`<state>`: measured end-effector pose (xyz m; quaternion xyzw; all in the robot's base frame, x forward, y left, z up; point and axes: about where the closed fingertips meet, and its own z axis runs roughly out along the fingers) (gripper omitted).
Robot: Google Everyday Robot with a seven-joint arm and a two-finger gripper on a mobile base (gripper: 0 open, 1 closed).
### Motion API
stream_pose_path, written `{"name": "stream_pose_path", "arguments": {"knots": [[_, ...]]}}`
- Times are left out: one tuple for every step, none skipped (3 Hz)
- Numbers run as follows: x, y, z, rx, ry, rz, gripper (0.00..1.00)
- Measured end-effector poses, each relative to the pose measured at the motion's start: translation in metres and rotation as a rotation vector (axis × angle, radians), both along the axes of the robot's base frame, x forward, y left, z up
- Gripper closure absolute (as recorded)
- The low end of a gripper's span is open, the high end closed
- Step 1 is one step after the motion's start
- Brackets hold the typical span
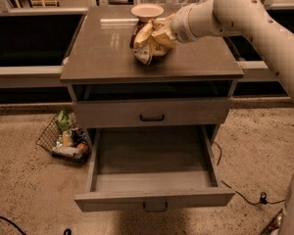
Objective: Place brown chip bag into middle drawer
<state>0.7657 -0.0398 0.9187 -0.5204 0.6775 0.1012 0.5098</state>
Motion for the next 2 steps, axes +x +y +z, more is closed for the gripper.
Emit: {"name": "stream_pose_path", "arguments": {"knots": [[-0.026, 0.005, 0.013, 0.027, -0.044, 0.055, 1.0], [-0.101, 0.013, 0.041, 0.078, -0.124, 0.182, 1.0]]}}
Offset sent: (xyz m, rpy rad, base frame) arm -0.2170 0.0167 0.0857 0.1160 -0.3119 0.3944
